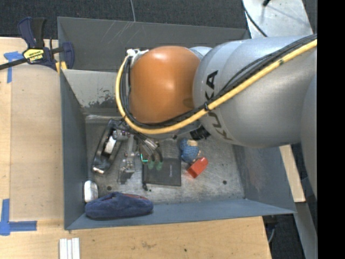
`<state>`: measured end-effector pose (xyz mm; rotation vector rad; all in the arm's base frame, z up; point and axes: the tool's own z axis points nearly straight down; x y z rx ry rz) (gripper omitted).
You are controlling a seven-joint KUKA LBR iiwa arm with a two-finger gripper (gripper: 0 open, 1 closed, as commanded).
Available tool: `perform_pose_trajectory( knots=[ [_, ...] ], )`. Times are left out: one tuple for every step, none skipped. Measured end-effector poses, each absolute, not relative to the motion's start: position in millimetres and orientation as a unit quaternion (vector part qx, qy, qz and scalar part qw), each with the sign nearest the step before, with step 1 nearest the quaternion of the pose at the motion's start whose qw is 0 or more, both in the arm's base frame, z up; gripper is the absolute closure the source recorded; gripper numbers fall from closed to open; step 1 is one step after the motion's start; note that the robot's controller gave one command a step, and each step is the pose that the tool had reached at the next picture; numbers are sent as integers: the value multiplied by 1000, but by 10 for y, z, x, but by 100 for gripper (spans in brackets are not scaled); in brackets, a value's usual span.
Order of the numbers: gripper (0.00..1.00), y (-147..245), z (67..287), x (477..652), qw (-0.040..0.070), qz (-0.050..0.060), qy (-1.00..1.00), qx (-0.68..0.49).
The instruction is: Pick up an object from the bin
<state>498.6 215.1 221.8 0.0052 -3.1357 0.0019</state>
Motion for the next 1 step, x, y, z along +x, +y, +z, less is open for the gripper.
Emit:
perform_pose_trajectory(
  knots=[
    [0,2069,1237,5598,-10,-4,-976,217]
  ],
)
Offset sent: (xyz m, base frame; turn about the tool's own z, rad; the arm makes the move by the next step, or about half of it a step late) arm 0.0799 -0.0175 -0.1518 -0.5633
